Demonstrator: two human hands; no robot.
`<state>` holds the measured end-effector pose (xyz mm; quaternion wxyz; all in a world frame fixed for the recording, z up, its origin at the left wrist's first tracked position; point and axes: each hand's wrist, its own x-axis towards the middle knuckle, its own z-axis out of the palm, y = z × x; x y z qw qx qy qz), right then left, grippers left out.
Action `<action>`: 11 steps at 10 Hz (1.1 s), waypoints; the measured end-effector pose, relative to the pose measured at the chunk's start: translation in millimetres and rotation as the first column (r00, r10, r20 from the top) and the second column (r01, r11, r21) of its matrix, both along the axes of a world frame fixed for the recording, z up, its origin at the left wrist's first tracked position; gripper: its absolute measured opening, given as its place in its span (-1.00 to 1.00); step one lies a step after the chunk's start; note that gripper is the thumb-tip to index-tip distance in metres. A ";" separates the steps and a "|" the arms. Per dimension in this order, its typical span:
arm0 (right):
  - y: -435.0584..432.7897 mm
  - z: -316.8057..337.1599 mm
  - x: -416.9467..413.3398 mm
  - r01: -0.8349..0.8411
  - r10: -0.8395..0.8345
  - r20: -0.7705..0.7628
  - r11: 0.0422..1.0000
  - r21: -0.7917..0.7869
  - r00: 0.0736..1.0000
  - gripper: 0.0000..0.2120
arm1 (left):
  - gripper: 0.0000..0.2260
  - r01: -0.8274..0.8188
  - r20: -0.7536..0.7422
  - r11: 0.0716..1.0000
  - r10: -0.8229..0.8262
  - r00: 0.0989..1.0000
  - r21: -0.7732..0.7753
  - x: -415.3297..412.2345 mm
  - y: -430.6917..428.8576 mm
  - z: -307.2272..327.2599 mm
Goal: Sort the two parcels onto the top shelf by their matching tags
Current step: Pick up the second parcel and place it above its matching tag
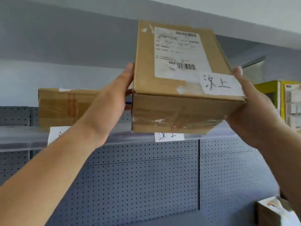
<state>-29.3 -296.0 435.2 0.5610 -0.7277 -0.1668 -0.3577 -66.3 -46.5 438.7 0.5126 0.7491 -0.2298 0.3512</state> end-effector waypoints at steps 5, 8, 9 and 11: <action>39.8 71.5 127.8 -0.424 0.505 -0.103 0.804 0.417 0.857 -0.49 | -0.45 -0.187 -0.328 0.961 0.113 0.938 -0.204 133.7 22.7 80.8; 56.1 42.8 173.7 -0.397 0.546 -0.276 0.801 0.447 0.791 -0.45 | -0.43 -0.182 -0.489 0.964 0.065 0.870 -0.196 171.1 24.4 53.9; 56.7 35.5 184.2 -0.373 0.530 -0.348 0.824 0.426 0.773 -0.51 | -0.38 -0.176 -0.556 0.972 0.061 0.829 -0.155 177.2 24.4 46.8; 49.8 32.1 191.6 -0.355 0.474 -0.424 0.874 0.331 0.772 -0.45 | -0.43 -0.174 -0.608 0.978 0.066 0.791 -0.119 182.5 27.2 38.1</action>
